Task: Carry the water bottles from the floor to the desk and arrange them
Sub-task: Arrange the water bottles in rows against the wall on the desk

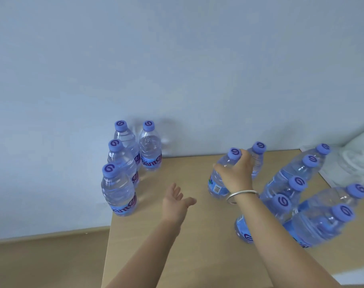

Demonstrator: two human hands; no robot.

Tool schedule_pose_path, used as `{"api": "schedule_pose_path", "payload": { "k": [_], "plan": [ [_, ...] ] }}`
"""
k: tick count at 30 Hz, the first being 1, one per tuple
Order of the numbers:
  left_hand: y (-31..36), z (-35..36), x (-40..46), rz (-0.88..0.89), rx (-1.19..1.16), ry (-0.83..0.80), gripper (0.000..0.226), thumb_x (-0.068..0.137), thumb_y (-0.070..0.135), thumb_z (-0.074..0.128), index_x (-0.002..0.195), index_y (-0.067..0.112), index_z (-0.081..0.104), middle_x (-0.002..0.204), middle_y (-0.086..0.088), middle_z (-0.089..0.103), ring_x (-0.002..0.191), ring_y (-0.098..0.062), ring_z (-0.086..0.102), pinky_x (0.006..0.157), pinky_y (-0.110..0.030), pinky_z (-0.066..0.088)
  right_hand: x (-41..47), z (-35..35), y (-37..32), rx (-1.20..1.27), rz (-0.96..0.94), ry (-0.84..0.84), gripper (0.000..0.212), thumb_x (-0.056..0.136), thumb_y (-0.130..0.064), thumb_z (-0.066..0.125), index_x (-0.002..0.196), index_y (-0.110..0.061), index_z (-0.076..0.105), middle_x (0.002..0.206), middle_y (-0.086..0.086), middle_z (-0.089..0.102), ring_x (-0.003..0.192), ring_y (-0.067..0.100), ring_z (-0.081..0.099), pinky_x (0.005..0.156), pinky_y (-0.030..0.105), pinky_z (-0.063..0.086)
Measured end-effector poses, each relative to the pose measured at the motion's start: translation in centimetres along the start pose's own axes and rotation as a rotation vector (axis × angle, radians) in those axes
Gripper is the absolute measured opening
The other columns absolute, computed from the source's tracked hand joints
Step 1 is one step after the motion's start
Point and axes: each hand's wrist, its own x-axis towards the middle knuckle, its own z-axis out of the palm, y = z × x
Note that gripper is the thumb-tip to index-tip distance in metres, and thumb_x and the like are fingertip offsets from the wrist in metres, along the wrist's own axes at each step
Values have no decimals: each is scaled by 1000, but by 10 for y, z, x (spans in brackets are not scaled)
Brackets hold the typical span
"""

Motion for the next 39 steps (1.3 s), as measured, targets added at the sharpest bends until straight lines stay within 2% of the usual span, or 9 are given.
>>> {"api": "schedule_pose_path", "payload": {
  "k": [9, 12, 16, 23, 27, 30, 34, 36, 39],
  "plan": [
    [-7, -20, -23, 96, 381, -113, 77, 72, -1, 73, 139, 13, 38, 140, -5, 47, 112, -6, 45, 75, -15, 40, 1, 4, 20, -39, 1, -42, 40, 61, -20, 78, 83, -9, 48, 89, 13, 57, 81, 30, 55, 65, 28, 39],
    [-12, -19, -30, 179, 567, -108, 84, 69, 10, 77, 142, 20, 34, 142, 4, 42, 113, -5, 44, 81, -19, 40, -15, -1, 12, 17, -13, -82, 31, 56, -20, 74, 72, -15, 48, 72, 3, 57, 67, 25, 56, 54, 26, 40],
    [-13, -10, -49, 318, 466, -108, 81, 52, 25, 79, 124, 38, 45, 114, 23, 58, 100, -1, 58, 79, -16, 46, -38, -13, -23, 100, -47, -231, 29, 48, -30, 72, 67, -22, 52, 58, -10, 58, 56, 12, 57, 51, 23, 40],
    [15, -14, -81, 418, 289, 23, 58, 41, 22, 85, 91, 31, 55, 80, 13, 67, 67, 2, 62, 55, -12, 47, -63, -48, -85, 168, -201, -330, 37, 53, -35, 81, 71, -26, 49, 69, -10, 60, 69, 13, 61, 61, 25, 47],
    [41, -29, -100, 403, 222, -234, 55, 45, 10, 83, 96, 13, 61, 84, -2, 69, 74, -13, 63, 66, -27, 55, -61, -69, -102, 310, -178, -487, 33, 62, -31, 78, 79, -14, 56, 69, -4, 61, 68, 14, 62, 66, 31, 49],
    [59, -42, -111, 389, 225, -577, 36, 52, 16, 76, 86, 12, 66, 78, -6, 65, 70, -18, 58, 63, -26, 49, -55, -86, -108, 598, -197, -802, 19, 70, -11, 70, 82, -14, 56, 73, -3, 62, 69, 10, 62, 64, 26, 49],
    [65, -48, -120, 272, 63, -970, 58, 56, 16, 69, 112, 8, 59, 92, -1, 67, 84, -20, 61, 75, -29, 50, -54, -95, -104, 758, -233, -1162, 54, 66, -12, 70, 116, -11, 50, 107, 3, 63, 100, 23, 63, 81, 38, 53],
    [64, -47, -120, 297, 2, -1089, 68, 56, 9, 64, 123, 14, 57, 108, 2, 68, 99, -19, 62, 91, -39, 48, -57, -92, -104, 733, -276, -1186, 68, 60, -25, 79, 120, -14, 49, 109, 2, 65, 101, 26, 64, 82, 43, 54],
    [62, -42, -123, 332, -31, -1072, 70, 53, 5, 59, 121, 22, 61, 109, 1, 67, 101, -26, 59, 92, -46, 43, -64, -86, -107, 739, -306, -1077, 52, 61, -24, 71, 109, -17, 54, 100, -1, 69, 91, 27, 66, 69, 35, 54]
  ]
}}
